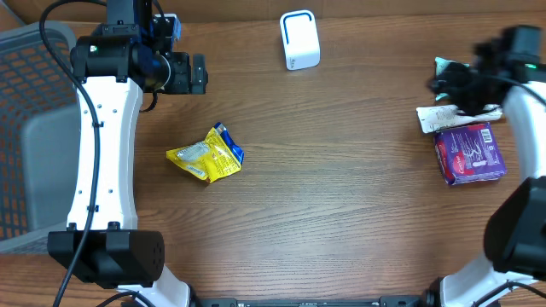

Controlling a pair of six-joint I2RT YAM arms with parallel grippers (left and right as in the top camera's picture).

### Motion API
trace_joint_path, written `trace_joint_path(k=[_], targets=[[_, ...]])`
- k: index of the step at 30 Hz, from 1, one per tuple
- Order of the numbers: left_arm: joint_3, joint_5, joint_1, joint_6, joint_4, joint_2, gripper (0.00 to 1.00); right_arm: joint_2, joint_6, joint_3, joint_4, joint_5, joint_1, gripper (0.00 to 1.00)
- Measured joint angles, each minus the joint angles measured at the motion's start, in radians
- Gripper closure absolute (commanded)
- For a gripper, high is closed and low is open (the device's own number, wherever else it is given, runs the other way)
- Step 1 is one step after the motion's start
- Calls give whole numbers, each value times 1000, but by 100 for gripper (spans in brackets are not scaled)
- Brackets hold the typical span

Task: Scan the item barcode
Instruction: 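Reach the right gripper to the yellow packet and grasp it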

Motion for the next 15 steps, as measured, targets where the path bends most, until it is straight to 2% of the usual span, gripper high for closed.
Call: trace_joint_path(k=[7, 15], targets=[[0, 0, 0, 0, 0, 0, 1, 1, -29, 0, 12, -63, 299, 30], [0, 0, 0, 0, 0, 0, 0, 18, -16, 0, 33, -66, 458, 30]])
